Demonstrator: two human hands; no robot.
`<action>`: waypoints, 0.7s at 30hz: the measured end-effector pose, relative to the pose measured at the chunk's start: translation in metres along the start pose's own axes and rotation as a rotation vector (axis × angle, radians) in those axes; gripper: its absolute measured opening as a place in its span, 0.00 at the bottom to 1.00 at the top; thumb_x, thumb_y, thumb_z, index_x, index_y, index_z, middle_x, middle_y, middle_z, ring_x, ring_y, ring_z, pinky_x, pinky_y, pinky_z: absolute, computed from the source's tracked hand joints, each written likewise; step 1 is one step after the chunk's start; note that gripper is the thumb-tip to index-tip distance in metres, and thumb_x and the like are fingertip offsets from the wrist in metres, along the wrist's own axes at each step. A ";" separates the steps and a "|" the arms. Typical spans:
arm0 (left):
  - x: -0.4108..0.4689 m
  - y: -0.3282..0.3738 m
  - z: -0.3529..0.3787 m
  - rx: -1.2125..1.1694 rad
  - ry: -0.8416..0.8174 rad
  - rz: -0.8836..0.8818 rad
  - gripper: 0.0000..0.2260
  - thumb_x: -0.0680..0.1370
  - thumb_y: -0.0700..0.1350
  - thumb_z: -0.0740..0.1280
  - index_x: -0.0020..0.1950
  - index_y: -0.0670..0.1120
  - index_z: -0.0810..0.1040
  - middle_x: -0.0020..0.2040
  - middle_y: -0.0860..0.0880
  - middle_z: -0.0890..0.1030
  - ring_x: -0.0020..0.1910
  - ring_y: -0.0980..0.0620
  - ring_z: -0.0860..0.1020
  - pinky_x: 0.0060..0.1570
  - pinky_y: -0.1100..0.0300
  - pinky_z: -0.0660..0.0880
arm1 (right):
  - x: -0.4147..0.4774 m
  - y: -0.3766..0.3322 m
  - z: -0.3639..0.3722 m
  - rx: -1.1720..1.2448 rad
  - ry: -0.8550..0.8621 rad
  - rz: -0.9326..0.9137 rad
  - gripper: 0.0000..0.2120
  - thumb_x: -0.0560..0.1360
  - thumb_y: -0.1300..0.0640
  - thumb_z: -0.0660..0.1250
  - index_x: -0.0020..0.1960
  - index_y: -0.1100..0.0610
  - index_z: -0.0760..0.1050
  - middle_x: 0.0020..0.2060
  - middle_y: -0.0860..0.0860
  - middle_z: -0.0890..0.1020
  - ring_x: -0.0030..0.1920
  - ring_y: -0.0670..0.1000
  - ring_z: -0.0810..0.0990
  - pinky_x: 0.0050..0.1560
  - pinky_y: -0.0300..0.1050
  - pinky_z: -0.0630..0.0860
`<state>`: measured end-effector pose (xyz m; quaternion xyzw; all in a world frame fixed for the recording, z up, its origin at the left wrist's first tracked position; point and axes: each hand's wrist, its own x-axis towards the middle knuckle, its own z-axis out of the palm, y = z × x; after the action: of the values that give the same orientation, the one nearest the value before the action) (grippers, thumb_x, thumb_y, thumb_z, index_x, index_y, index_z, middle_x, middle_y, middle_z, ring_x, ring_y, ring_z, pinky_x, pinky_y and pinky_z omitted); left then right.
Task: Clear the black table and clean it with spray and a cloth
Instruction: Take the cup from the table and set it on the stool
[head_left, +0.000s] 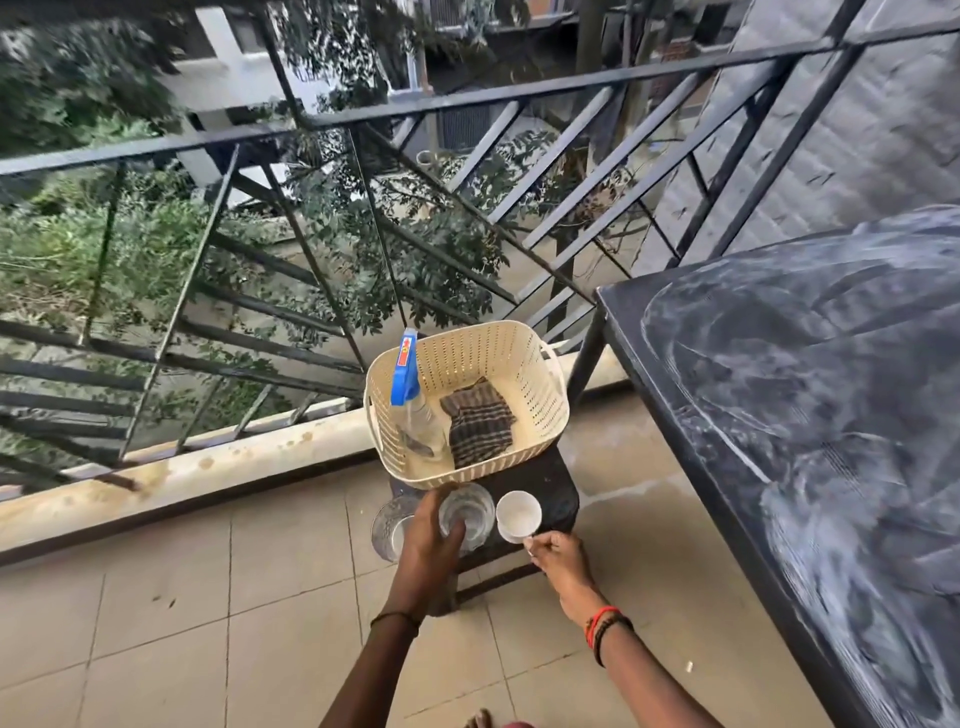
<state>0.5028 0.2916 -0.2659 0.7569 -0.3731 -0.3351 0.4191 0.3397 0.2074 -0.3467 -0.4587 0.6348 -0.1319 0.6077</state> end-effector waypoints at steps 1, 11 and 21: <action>0.000 0.001 0.000 -0.005 -0.007 -0.001 0.17 0.75 0.43 0.64 0.64 0.45 0.73 0.57 0.53 0.77 0.55 0.65 0.73 0.51 0.82 0.64 | 0.001 0.000 0.001 0.011 -0.006 0.002 0.10 0.73 0.67 0.68 0.35 0.59 0.75 0.31 0.54 0.76 0.36 0.50 0.72 0.39 0.41 0.70; 0.004 0.001 0.004 0.030 -0.022 0.002 0.16 0.77 0.38 0.65 0.65 0.44 0.72 0.59 0.52 0.77 0.56 0.62 0.74 0.51 0.81 0.66 | 0.007 -0.005 0.003 0.000 -0.012 0.029 0.08 0.73 0.64 0.69 0.36 0.57 0.75 0.32 0.51 0.78 0.37 0.48 0.74 0.40 0.40 0.72; -0.001 0.023 0.008 0.042 -0.009 0.058 0.13 0.78 0.42 0.64 0.62 0.47 0.74 0.58 0.51 0.79 0.58 0.54 0.76 0.59 0.60 0.73 | -0.025 -0.027 -0.012 0.014 0.018 0.043 0.08 0.71 0.66 0.71 0.45 0.59 0.72 0.39 0.51 0.78 0.44 0.50 0.77 0.38 0.32 0.70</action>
<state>0.4890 0.2809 -0.2484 0.7529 -0.4036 -0.3182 0.4110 0.3363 0.2065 -0.3086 -0.4393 0.6491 -0.1274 0.6079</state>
